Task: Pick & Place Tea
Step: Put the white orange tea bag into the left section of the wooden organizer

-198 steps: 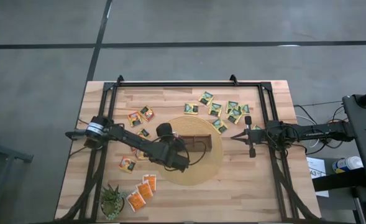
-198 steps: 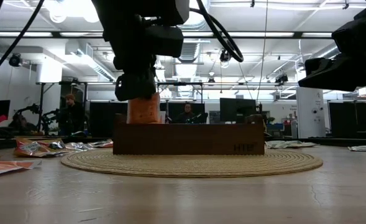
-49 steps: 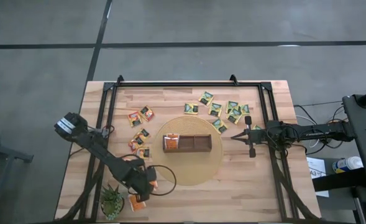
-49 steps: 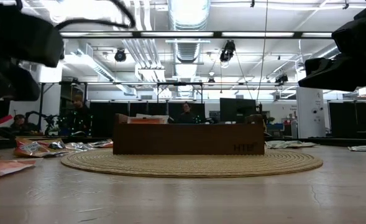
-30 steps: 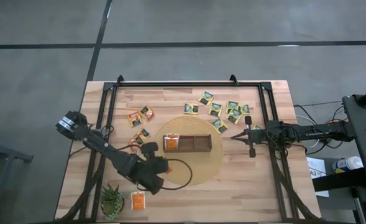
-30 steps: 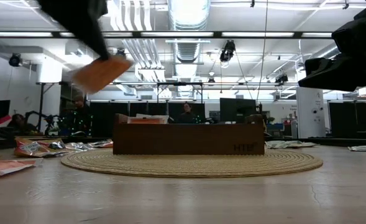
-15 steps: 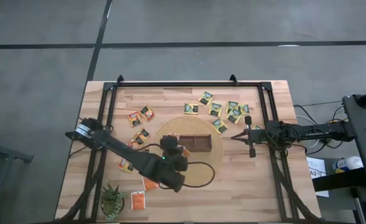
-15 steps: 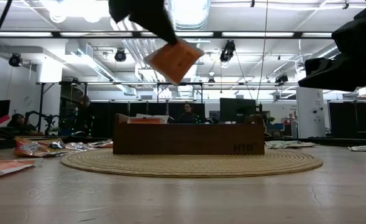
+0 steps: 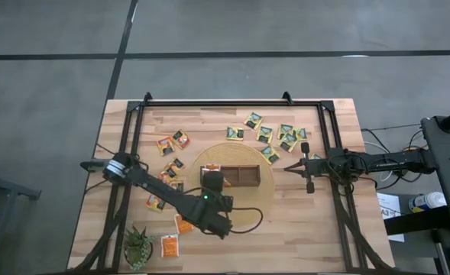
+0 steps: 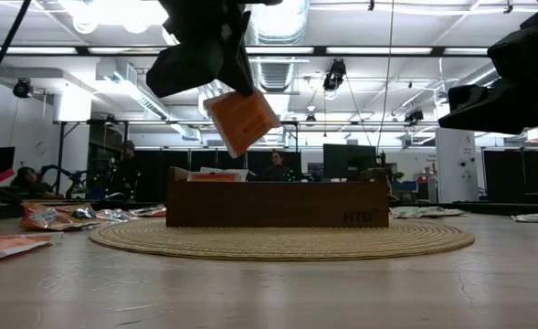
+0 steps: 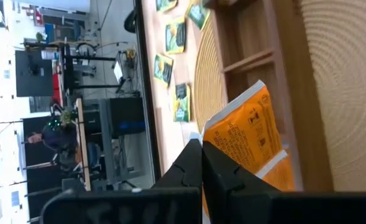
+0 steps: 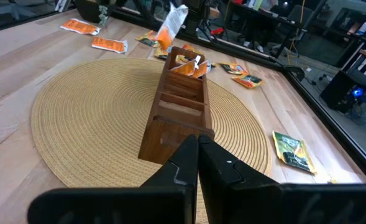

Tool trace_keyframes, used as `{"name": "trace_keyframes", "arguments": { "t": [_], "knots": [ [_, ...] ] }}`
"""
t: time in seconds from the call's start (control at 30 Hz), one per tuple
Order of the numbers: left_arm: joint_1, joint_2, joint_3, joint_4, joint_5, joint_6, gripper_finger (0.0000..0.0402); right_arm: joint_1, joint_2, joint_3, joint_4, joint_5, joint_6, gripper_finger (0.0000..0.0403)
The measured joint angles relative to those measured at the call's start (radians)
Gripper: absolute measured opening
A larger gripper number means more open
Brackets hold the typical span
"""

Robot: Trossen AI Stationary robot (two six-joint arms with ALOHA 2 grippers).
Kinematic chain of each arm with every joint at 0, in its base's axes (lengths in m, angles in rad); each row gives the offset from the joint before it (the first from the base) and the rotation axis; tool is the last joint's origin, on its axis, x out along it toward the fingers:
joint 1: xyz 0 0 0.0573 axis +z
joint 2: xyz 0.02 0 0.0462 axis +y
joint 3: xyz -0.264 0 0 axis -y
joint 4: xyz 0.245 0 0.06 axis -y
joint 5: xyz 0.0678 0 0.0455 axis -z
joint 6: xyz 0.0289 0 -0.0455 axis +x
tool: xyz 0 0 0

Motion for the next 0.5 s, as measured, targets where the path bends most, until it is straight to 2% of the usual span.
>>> {"name": "trace_keyframes", "arguments": {
  "t": [0.3, 0.5],
  "knots": [
    [0.003, -0.004, -0.018, -0.107, 0.012, -0.049, 0.0, 0.0, 0.0, 0.0, 0.0, 0.0, 0.0, 0.0009],
    [0.011, -0.004, -0.057, -0.124, 0.016, -0.015, 0.0, 0.0, 0.0, 0.0, 0.0, 0.0, 0.0, 0.0009]
  ]
}}
